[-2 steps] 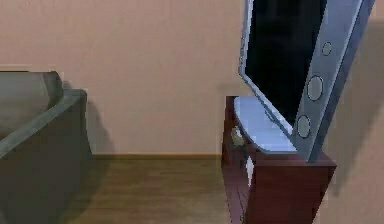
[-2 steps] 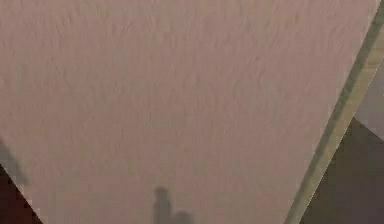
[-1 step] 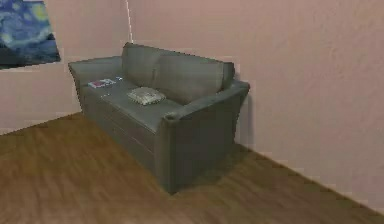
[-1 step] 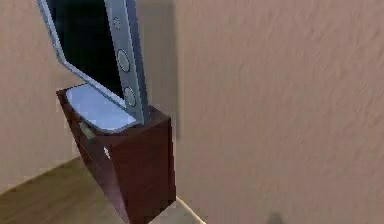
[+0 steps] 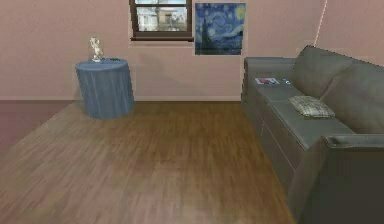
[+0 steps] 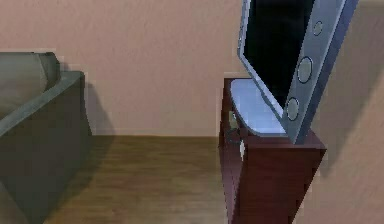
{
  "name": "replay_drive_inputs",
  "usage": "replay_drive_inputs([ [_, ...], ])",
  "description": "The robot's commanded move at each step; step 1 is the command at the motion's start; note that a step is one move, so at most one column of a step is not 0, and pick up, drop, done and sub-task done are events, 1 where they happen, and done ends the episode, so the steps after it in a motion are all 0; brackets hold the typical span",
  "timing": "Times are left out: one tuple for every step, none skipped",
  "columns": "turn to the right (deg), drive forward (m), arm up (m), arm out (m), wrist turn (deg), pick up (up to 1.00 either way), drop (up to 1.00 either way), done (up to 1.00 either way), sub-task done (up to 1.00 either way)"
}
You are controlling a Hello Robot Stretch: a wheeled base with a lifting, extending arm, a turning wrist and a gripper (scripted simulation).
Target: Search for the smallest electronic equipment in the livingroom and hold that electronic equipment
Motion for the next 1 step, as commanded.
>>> replay_drive_inputs([
  [-3.0,0.0,0.0,0.0,0.0,0.0,0.0,0.0,0.0],
])
